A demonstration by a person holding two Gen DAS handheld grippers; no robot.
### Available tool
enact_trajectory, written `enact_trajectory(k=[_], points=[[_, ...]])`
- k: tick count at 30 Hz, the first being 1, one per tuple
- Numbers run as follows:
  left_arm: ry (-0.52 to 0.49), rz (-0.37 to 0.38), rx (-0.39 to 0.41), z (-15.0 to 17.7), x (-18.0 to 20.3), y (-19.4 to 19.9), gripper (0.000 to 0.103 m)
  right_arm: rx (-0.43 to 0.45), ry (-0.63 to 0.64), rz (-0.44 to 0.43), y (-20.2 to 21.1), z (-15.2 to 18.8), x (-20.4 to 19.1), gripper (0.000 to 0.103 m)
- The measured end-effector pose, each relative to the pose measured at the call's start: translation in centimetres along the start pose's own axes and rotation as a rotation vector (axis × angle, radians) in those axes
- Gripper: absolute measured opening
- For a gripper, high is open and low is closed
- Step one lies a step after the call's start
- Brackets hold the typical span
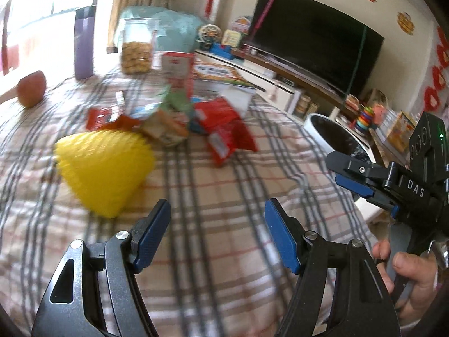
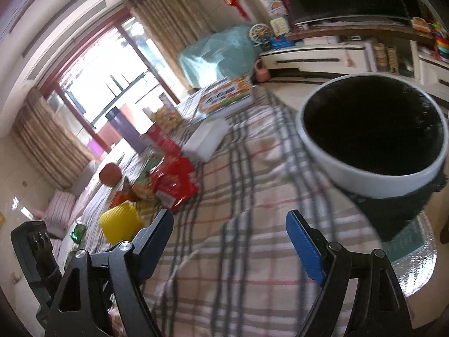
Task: Collect trash
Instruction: 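Move both tools back to the table toward the yellow foam net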
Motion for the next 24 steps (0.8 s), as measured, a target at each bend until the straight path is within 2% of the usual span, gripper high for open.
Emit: enact_trajectory(k=[11,18,24], points=[[0.096,-0.072,0.010,0.4,-5.3,1.4,0.075,-0.052,0.077,-0.045,-3.7,1.2,-4.3,0.084],[0.134,-0.099,0.013,-0.1,-7.3,1.2,0.081,-0.065,0.118,-0.053,-5.4,1.1,-5.8,0.084],[0.172,-0.111,-0.004,-0.7,-8.8,0.5,0.082,-0.074,0.125,-0.064,-7.1,0.5,-6.5,0.084]])
Point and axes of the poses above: each gripper's, at about its wrist camera, not at the fingertips, and y roughly against the way its jaws point, x to its right, z to its underside, the point moved 2 cm from there along -y, roughly the way its jaws point, and after that the axes turned 1 degree about x, right-handed, at the moved point
